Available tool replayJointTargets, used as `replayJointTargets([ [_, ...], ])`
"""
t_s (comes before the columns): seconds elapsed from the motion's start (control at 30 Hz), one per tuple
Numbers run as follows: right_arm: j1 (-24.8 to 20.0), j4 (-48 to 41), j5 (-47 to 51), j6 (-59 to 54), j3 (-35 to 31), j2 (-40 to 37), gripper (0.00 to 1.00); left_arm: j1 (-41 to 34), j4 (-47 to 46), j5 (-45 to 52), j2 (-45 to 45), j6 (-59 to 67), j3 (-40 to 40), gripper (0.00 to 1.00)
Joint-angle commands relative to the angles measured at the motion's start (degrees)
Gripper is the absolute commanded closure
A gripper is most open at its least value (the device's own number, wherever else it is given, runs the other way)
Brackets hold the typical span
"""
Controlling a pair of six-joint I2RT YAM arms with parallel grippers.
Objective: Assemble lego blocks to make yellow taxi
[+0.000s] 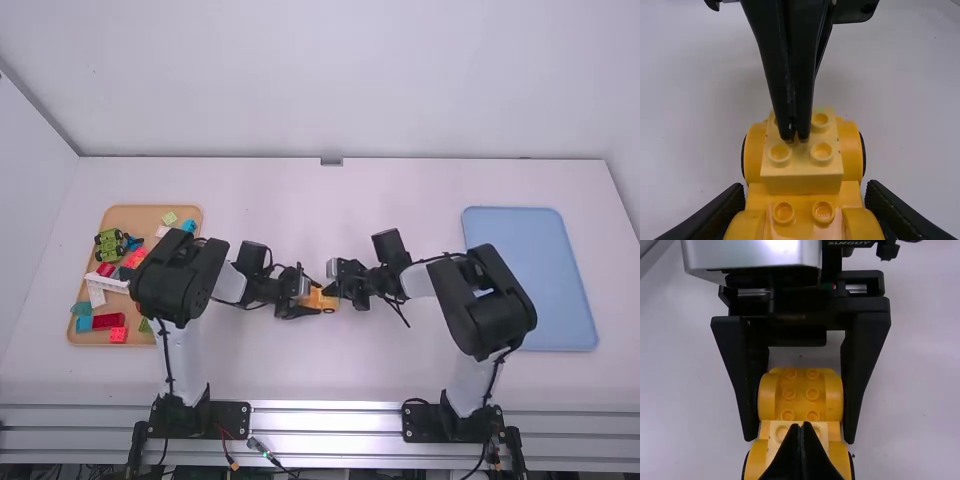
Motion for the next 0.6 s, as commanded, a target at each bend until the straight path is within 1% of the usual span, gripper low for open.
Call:
replayJointTargets([
  [0.0,-0.1,-1.8,12.7,0.6,-1.8,1.4,1.0,0.0,-1.0,-2.4,0.8,0.2,-0.4,0.47],
  [0.17,-0.2,-3.7,12.5,0.6,-1.8,-2.9,1.0,0.0,-1.0,-2.4,0.8,0.2,-0.4,0.47],
  [0.2,-0.2,-4.3,12.1,0.5,-1.8,-4.9,0.96,0.0,-1.0,-2.4,0.8,0.2,-0.4,0.46],
  [0.27,-0.2,-4.3,10.6,0.5,-1.8,-7.5,0.8,0.0,-1.0,-2.4,0.8,0.2,-0.4,0.46],
  [0.3,-0.3,-4.0,9.6,0.5,-1.8,-8.8,0.74,0.0,-1.0,-2.4,0.8,0.2,-0.4,0.46],
  [0.33,-0.4,-3.4,8.0,0.7,-1.8,-10.7,0.55,0.0,-0.9,-2.4,0.8,0.2,-0.4,0.46],
  [0.37,-0.7,-3.0,7.0,1.2,-1.8,-12.2,0.43,0.0,-0.8,-2.4,0.8,0.2,-0.4,0.44],
  [0.4,-0.7,-3.0,6.5,1.6,-1.8,-13.6,0.35,0.0,-0.7,-2.4,0.8,0.2,-0.4,0.44],
  [0.43,-0.7,-3.2,6.5,2.1,-1.8,-14.9,0.1,0.0,-0.7,-2.4,0.8,0.2,-0.4,0.43],
  [0.47,-0.7,-3.5,7.0,3.0,-1.8,-16.4,0.01,0.0,-0.7,-2.4,0.8,0.2,-0.4,0.41],
  [0.57,-0.7,-4.4,11.0,6.4,-1.8,-19.4,0.01,0.0,-0.7,-2.4,0.8,0.2,-0.4,0.38],
])
